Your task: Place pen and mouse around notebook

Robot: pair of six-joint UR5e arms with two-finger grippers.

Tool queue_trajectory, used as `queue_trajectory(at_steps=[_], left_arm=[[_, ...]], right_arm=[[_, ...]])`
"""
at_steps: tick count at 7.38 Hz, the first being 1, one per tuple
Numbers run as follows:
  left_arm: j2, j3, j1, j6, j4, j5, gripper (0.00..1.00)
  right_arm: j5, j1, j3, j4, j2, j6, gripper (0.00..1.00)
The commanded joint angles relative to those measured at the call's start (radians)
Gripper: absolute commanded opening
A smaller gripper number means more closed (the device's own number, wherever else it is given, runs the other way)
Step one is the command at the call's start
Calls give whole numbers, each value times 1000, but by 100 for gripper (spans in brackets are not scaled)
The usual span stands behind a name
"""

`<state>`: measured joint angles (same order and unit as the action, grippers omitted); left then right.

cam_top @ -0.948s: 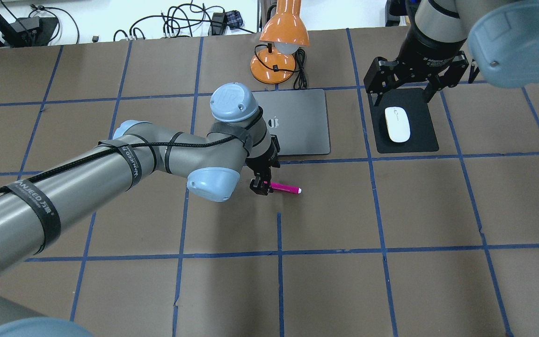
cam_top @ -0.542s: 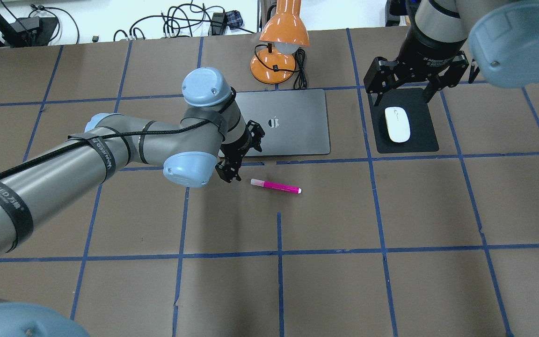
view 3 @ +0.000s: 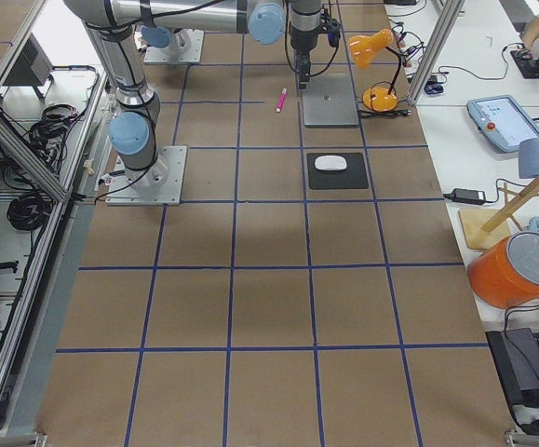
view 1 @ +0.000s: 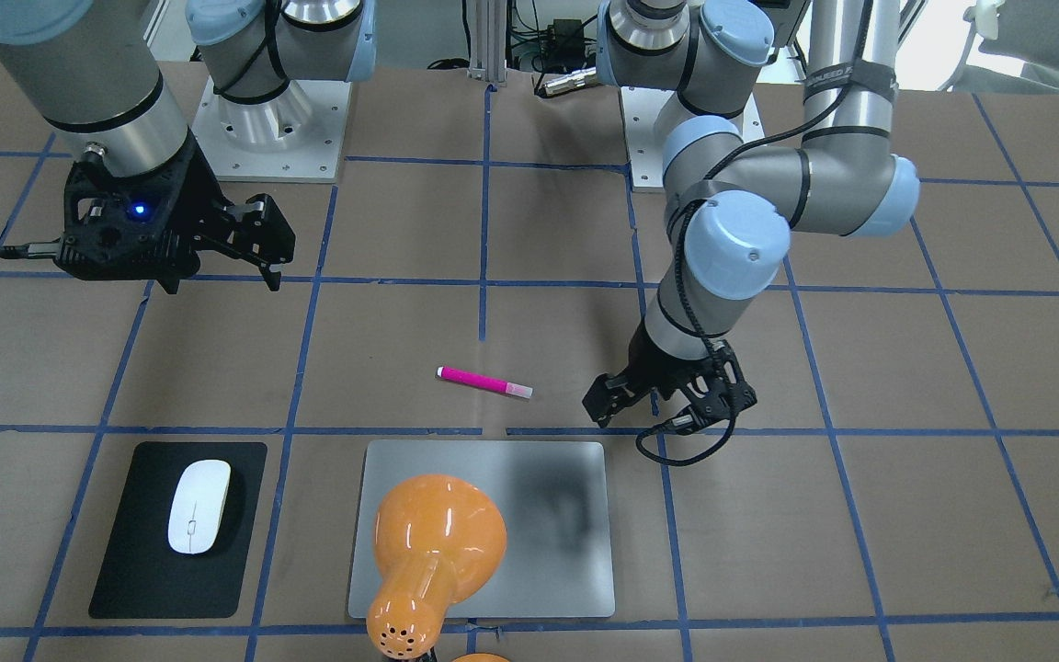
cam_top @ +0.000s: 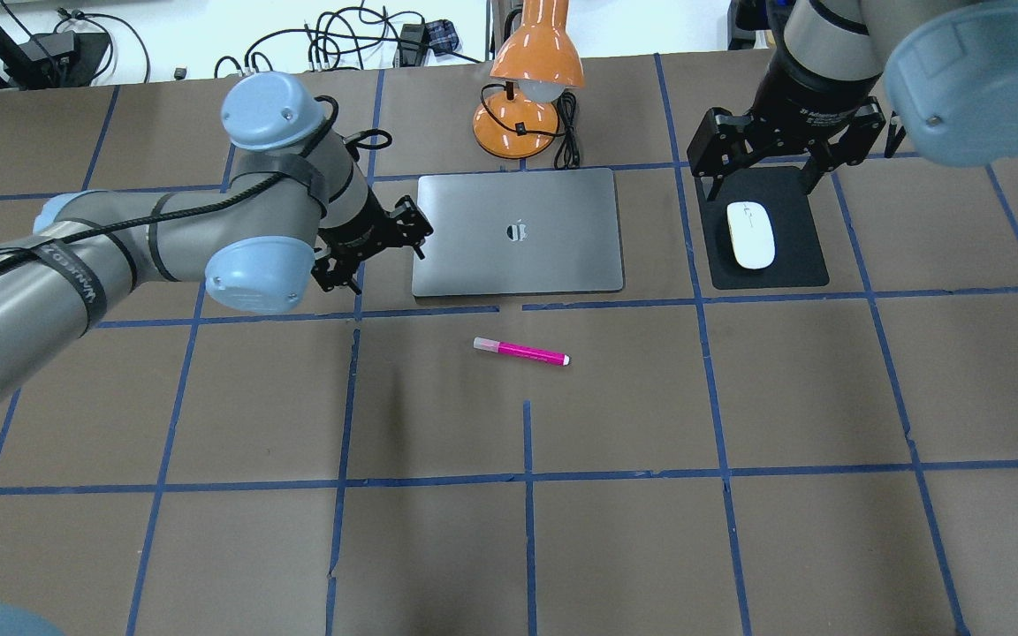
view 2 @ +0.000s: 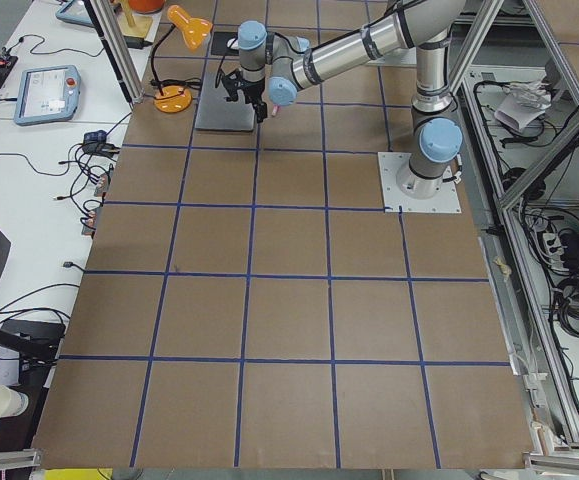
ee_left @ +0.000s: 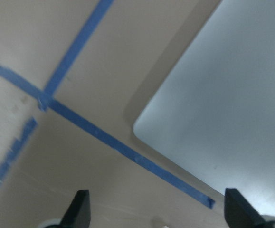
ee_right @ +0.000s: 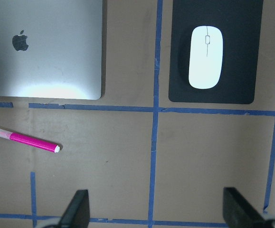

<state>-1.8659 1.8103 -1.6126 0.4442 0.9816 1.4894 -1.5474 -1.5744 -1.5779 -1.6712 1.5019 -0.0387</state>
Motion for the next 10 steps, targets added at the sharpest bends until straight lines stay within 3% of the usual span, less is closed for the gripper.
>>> queue_trajectory(at_steps=[1, 4, 5, 6, 7, 10], left_arm=[[69, -66, 98, -261, 160, 22, 100], [154, -228, 148, -410, 499, 40, 100], [187, -285, 139, -432, 635, 123, 100], [218, -293, 137, -453, 699, 115, 100], [253, -289, 135, -543, 704, 112, 100], [294, -214, 100, -549, 677, 104, 100]], right_arm=[[1, 2, -1, -1, -2, -1, 100], [10, 1, -1, -1, 0, 2, 100], [10, 1, 1, -5, 1, 0, 100], [12, 1, 1, -5, 1, 0, 100], [12, -1, 1, -5, 0, 0, 100], [12, 1, 1, -7, 0, 0, 100]])
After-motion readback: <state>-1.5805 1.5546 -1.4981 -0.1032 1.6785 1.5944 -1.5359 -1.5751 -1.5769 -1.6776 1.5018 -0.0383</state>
